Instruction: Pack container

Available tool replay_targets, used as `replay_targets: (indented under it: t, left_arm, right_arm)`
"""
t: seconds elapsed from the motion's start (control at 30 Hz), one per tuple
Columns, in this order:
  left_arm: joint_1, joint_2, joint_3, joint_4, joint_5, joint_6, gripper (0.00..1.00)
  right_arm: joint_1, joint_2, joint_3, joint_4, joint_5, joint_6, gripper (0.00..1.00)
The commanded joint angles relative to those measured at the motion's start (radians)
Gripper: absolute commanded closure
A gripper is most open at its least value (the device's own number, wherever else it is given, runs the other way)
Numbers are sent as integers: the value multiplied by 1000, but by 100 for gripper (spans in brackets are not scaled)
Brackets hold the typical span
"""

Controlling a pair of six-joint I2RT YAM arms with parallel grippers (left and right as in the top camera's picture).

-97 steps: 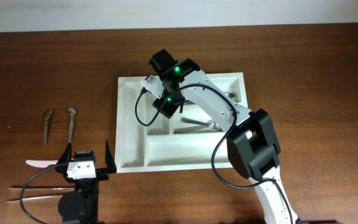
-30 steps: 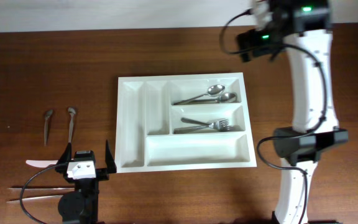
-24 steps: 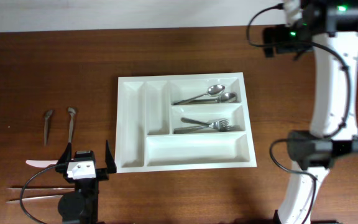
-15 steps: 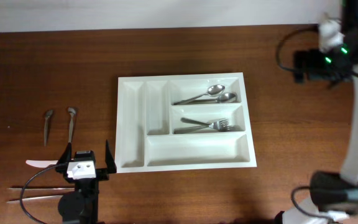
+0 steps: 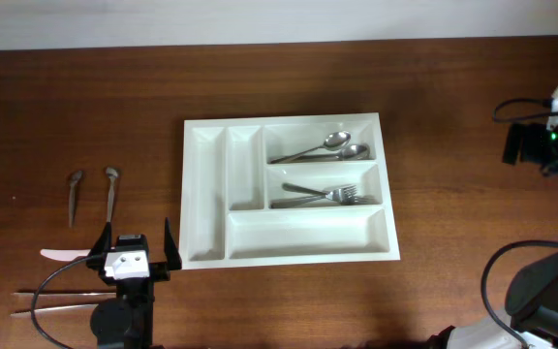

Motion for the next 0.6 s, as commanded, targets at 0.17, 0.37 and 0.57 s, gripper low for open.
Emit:
replay_targets:
  t: [0.17,0.37,0.57]
  left_arm:
    - [-5,-8,-6,0,-3,-6,1]
    - [-5,-8,-6,3,-6,-5,1]
    - [-5,-8,-6,0,-7,-5,1]
  right_arm:
    - [-71,-3,-82,32,-28,86,1]
    - [-72,-2,-99,158,33,87,1]
    - [-72,-2,-142,229,39,86,1]
